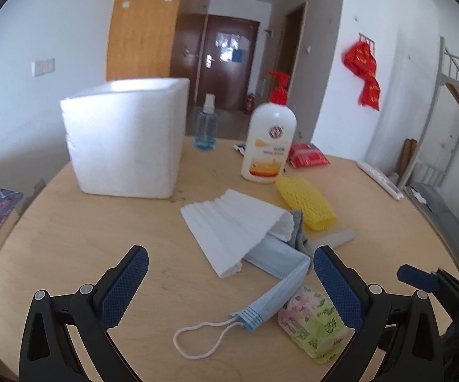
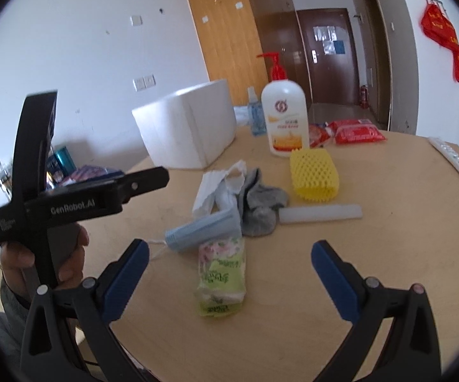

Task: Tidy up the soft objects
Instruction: 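Grasp the blue surgical mask edge with the left gripper while the right gripper grasps the wet-wipes pack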

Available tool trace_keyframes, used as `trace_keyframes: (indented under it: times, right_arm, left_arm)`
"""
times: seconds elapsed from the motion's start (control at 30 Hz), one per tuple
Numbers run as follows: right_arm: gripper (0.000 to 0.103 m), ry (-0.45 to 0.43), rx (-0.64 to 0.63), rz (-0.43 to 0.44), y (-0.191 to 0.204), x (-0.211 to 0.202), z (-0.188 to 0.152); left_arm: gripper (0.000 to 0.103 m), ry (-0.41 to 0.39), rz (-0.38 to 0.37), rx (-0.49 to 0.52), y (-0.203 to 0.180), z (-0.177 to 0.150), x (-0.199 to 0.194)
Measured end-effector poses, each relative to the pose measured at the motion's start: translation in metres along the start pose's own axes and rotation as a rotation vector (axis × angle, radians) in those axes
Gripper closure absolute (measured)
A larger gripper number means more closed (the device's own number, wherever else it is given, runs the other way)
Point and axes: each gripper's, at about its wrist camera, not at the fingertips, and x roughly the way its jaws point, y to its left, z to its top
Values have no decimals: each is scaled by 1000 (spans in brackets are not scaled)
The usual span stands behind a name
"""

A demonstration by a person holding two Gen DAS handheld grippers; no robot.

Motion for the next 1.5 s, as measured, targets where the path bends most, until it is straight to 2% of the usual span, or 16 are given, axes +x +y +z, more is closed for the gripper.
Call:
trace_keyframes:
  times: [0.37,0.53,0.6,0.7,0.8,1.0,1.07,1.23,1.4,1.5]
  right_arm:
    - [0,77,-29,17,1,8,-10]
    - [16,120,-37,49,3,21,-15]
    - [18,141,-38,47,2,27,-16]
    - [23,169,-33,37,1,34,-18]
    - [29,200,-13,55,-2,39,-19]
    - [29,220,-21,37,0,46,-21]
    - [29,223,-20,32,0,47,-20]
    - [29,230,-23,31,1,52,-18]
    - [39,239,-23,39,1,58,-19]
    - [40,242,-29,35,2,59,-20]
  left_arm:
    - [0,91,-68,64,-8,-16,25]
    - [0,95,-87,111,-15,-18,31]
    - [1,98,-103,129,-18,-18,33]
    - [5,101,-123,151,-22,-18,35]
    - [15,118,-152,144,-21,-18,40]
    - [22,168,-187,130,-20,-22,51]
    - [30,183,-199,117,-19,-23,53]
    - [46,214,-190,101,-16,-25,60]
    - [55,224,-194,54,-7,-25,62]
    - [59,225,-199,37,-4,-25,60]
